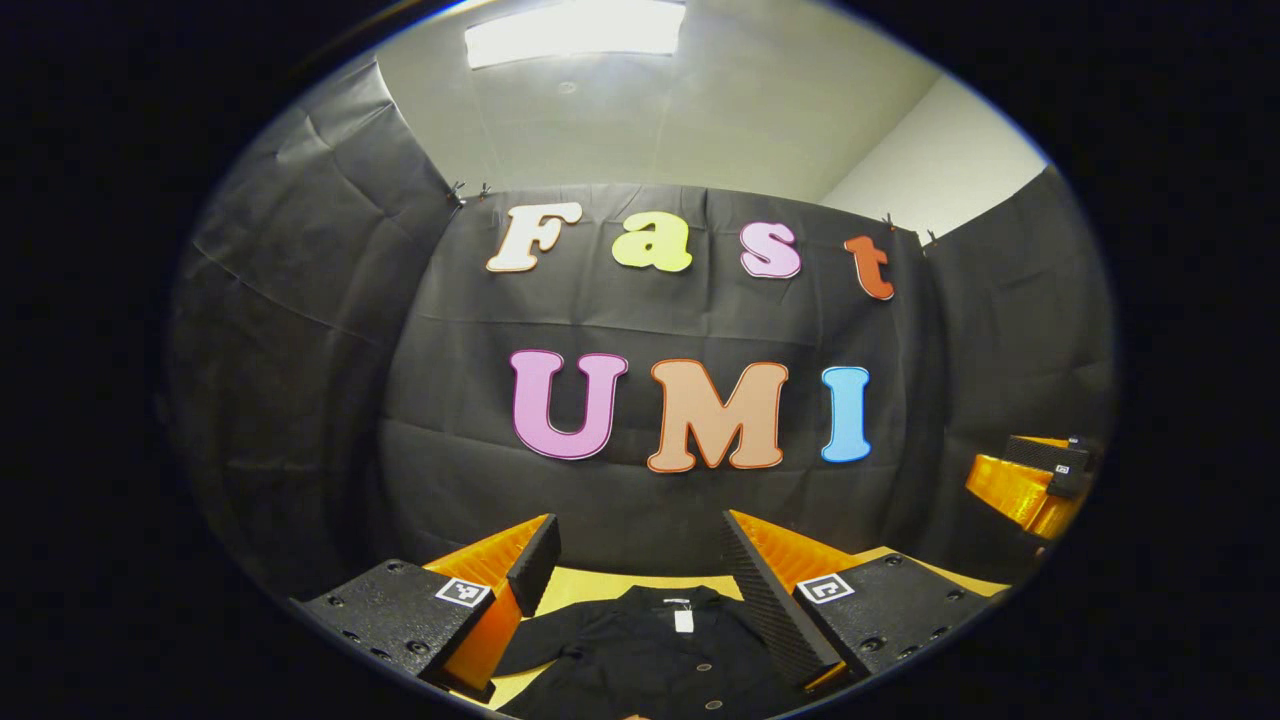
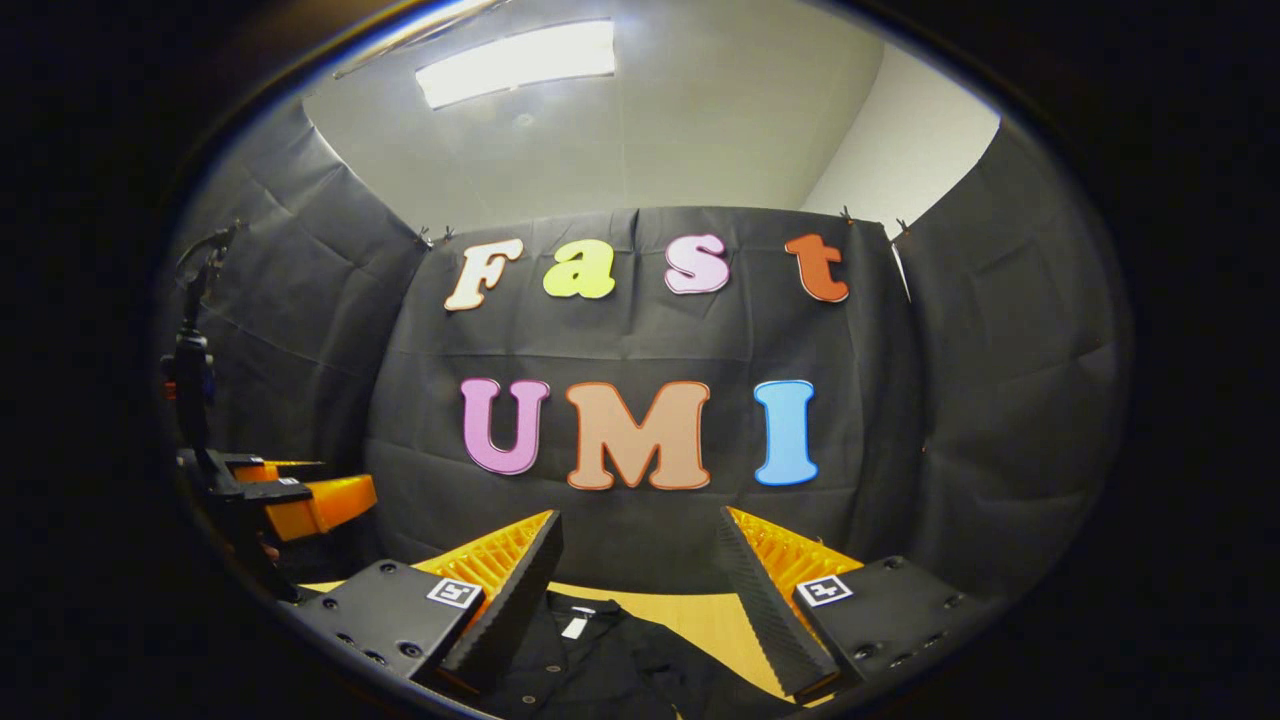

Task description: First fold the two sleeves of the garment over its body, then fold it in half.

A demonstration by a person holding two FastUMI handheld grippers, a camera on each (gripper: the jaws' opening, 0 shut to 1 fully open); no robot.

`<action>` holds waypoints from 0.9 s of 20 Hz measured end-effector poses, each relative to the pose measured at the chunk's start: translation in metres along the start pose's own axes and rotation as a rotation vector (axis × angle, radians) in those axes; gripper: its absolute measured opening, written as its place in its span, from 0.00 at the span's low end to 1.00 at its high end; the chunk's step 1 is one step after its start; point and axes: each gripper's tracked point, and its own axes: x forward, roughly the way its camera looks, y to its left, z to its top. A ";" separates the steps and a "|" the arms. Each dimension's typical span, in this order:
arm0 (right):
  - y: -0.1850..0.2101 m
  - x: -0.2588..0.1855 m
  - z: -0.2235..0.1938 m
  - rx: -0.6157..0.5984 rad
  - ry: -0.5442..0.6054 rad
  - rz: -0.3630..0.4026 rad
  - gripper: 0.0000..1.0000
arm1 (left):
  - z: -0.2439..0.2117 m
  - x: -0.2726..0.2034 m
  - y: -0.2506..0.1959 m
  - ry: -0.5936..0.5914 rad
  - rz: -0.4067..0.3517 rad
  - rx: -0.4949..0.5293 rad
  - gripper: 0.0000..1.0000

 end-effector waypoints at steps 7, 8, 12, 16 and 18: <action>-0.057 0.011 -0.015 -0.077 0.052 -0.105 0.98 | 0.000 -0.002 -0.002 0.002 0.008 0.003 0.97; -0.065 0.013 -0.019 -0.091 0.064 -0.117 0.98 | -0.001 -0.003 -0.003 0.002 0.009 0.004 0.97; -0.103 0.015 -0.050 -0.141 0.143 -0.167 0.98 | 0.000 -0.003 -0.006 -0.001 0.014 0.011 0.97; -0.141 0.016 -0.101 -0.140 0.278 -0.213 0.98 | -0.002 -0.005 -0.011 0.006 0.021 0.019 0.97; -0.155 0.014 -0.127 -0.161 0.346 -0.226 0.98 | -0.002 -0.004 -0.013 0.010 0.025 0.020 0.97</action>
